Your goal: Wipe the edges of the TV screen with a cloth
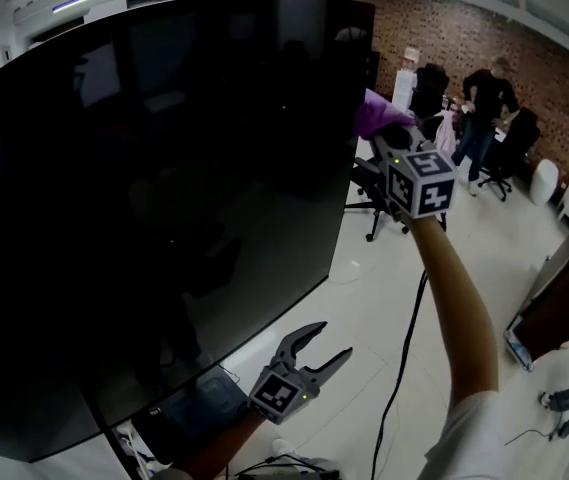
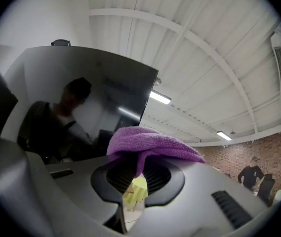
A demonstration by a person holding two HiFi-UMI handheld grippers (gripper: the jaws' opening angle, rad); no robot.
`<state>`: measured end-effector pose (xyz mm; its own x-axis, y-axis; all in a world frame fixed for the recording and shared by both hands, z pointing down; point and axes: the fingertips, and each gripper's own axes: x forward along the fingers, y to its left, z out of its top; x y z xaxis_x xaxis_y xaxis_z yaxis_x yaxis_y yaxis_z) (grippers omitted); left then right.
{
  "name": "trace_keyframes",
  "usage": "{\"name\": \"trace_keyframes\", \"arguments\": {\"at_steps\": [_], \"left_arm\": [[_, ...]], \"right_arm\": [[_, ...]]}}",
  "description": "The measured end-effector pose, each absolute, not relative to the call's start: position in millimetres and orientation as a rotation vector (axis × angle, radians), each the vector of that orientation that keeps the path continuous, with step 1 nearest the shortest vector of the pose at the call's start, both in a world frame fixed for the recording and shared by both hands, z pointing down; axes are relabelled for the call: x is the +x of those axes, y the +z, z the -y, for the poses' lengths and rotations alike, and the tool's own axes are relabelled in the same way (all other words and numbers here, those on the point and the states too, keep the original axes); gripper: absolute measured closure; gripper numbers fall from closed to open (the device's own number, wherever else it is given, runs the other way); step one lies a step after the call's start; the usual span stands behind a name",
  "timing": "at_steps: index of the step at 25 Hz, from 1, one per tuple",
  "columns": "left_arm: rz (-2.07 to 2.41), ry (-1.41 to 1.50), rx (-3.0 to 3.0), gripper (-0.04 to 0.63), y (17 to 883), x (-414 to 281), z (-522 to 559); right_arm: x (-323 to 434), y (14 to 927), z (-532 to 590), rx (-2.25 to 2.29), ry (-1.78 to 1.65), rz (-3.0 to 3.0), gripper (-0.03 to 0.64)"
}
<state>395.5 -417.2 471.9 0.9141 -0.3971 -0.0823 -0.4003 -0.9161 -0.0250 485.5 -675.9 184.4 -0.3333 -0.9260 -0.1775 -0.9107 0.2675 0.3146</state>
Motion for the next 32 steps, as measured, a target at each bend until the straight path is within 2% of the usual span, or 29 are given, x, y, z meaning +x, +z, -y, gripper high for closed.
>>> {"name": "trace_keyframes", "arguments": {"at_steps": [13, 20, 25, 32], "left_arm": [[-0.759, 0.173, -3.091, 0.328, 514.1, 382.3, 421.9], [-0.877, 0.127, -3.092, 0.328, 532.5, 369.0, 425.0], [-0.987, 0.103, -3.087, 0.328, 549.2, 338.9, 416.6], [-1.192, 0.087, -3.044, 0.328, 547.0, 313.0, 409.7]], "right_arm": [[486.9, 501.8, 686.4, 1.617, -0.056, 2.469, 0.566], [491.8, 637.7, 682.9, 1.598, 0.279, 2.357, 0.566], [484.1, 696.2, 671.1, 1.61, 0.45, 2.312, 0.566], [465.7, 711.4, 645.1, 1.593, 0.471, 2.36, 0.571]]}}
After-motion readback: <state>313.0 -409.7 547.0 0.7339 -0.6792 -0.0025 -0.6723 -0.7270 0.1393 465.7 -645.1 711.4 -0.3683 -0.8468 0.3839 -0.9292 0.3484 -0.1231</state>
